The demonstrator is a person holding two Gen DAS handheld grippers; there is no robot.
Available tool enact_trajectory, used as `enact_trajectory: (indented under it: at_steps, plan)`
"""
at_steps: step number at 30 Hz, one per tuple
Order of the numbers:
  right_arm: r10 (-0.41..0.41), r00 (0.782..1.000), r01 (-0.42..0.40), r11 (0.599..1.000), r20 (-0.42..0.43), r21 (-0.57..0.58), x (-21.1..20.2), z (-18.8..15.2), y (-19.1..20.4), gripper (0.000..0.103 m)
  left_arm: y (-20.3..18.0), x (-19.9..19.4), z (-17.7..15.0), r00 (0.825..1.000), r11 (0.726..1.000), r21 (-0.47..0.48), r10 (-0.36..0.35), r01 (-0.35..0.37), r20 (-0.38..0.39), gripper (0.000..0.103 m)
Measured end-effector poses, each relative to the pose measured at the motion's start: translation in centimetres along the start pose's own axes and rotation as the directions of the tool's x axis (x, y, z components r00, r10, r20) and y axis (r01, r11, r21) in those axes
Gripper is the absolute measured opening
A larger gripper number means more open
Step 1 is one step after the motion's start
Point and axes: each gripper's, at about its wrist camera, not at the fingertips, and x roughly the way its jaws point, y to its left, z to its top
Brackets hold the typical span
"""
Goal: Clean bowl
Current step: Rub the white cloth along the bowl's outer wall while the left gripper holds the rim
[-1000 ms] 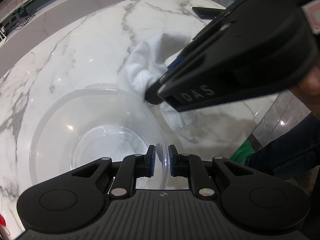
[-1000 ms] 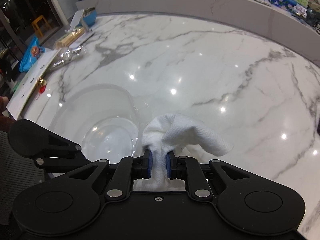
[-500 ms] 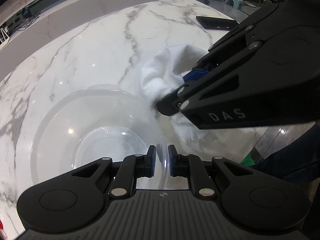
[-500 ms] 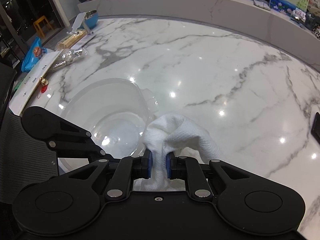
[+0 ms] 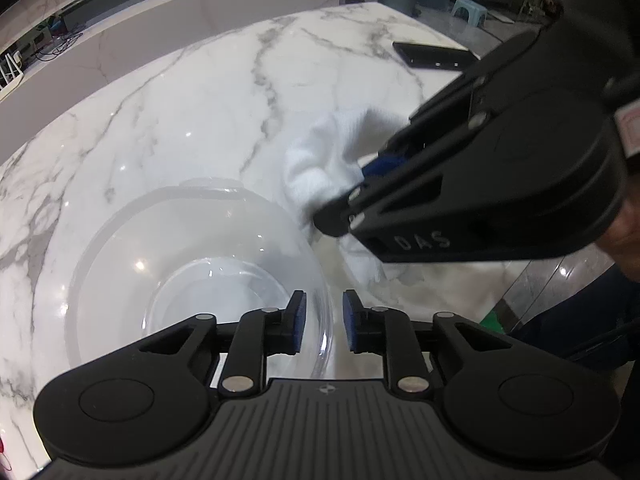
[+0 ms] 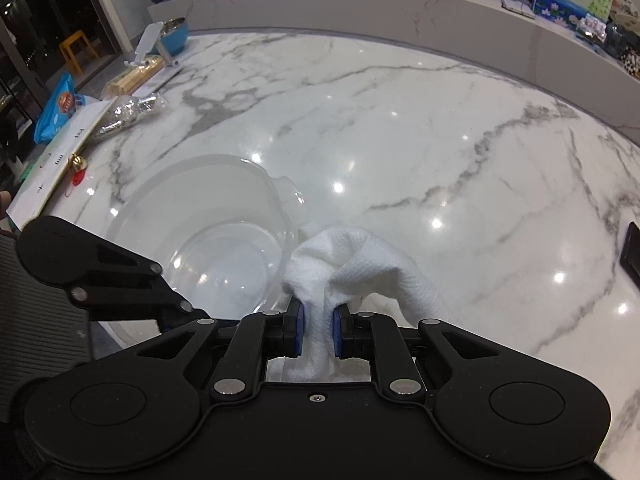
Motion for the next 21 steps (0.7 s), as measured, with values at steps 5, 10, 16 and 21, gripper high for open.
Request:
enact_trajectory:
  at_steps: [5, 10, 16, 21]
  plan:
    - [0.007, 1.0, -0.007, 1.0, 0.001, -0.003, -0.2, -0.2, -0.1, 0.012, 2.0, -2.2, -1.1, 1.0, 1.0, 0.025, 0.003, -0.004, 0.02, 0.028]
    - [0.011, 1.0, -0.011, 1.0, -0.004, -0.012, -0.2, -0.3, 0.0, 0.012, 6.0, -3.0, -2.3, 1.0, 0.999, 0.044, -0.008, 0.007, 0.016, 0.032]
    - [0.014, 1.0, -0.014, 1.0, -0.007, -0.025, -0.1, -0.3, 0.4, 0.013, 8.6, -2.8, -2.0, 0.999, 0.996, 0.079, -0.042, 0.043, -0.013, 0.032]
    - [0.012, 1.0, -0.012, 1.0, -0.012, -0.026, -0.1, -0.4, 0.4, 0.013, 9.8, -1.2, -1.4, 0.998, 0.993, 0.116, -0.004, 0.012, -0.07, 0.032]
